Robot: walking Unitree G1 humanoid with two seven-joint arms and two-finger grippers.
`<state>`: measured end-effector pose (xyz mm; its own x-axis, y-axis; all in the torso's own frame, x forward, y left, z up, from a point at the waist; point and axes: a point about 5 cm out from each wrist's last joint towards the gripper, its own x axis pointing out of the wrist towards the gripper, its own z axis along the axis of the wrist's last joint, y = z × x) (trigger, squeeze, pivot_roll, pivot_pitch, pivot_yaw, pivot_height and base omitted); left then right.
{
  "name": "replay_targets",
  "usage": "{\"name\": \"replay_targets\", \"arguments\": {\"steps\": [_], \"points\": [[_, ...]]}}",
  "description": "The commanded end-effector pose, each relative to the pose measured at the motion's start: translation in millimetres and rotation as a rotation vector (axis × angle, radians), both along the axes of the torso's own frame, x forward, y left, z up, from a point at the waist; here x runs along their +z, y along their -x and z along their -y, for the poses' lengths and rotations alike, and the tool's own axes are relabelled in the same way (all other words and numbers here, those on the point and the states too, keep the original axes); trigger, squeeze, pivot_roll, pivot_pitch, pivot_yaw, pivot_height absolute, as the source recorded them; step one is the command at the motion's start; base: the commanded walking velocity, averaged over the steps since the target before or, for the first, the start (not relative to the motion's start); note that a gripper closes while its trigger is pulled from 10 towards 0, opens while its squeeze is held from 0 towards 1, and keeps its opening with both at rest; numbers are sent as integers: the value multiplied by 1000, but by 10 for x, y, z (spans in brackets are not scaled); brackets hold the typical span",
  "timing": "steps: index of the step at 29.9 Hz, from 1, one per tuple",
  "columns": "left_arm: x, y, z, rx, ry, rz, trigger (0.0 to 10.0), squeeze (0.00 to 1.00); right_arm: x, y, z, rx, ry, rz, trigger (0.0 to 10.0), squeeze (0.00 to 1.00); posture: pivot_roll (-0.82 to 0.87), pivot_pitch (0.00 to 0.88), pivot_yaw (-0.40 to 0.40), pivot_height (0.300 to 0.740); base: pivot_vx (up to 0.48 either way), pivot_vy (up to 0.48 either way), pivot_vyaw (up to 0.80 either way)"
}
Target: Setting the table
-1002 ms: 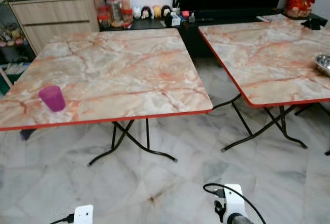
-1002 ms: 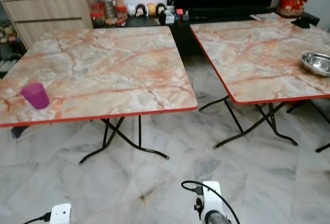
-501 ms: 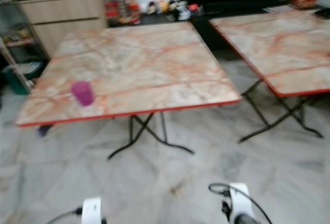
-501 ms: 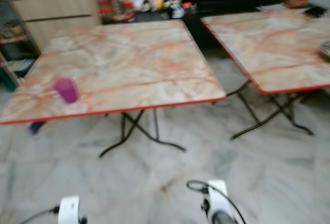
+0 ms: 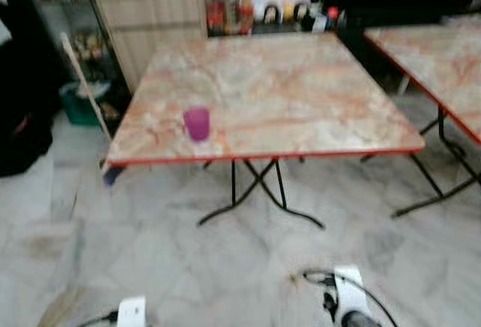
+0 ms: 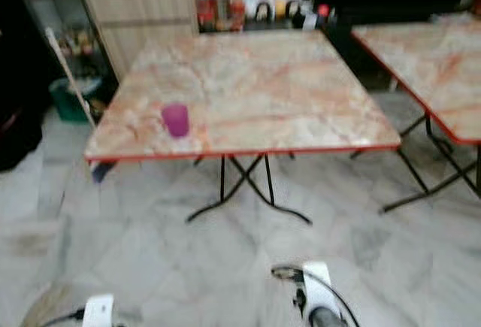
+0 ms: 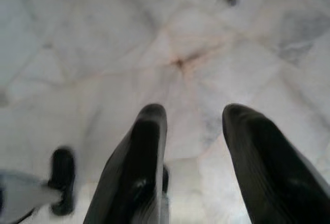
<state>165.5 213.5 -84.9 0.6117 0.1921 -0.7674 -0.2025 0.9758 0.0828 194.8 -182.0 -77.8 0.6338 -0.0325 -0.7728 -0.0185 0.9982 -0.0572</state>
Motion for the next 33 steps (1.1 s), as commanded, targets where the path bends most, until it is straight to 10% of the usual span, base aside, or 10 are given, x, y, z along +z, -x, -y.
{"name": "replay_targets", "arguments": {"steps": [1, 33], "points": [[-29, 46, 27, 3, 12, -22, 10000, 0, 29, -47, 24, -16, -3, 20, 10000, 0, 22, 0, 13, 732, 0, 0, 0], [-36, 66, 11, 10, 15, -30, 10000, 0, 41, -68, -34, -50, -58, 51, 10000, 0, 21, 0, 22, 732, 176, 0, -62]]}}
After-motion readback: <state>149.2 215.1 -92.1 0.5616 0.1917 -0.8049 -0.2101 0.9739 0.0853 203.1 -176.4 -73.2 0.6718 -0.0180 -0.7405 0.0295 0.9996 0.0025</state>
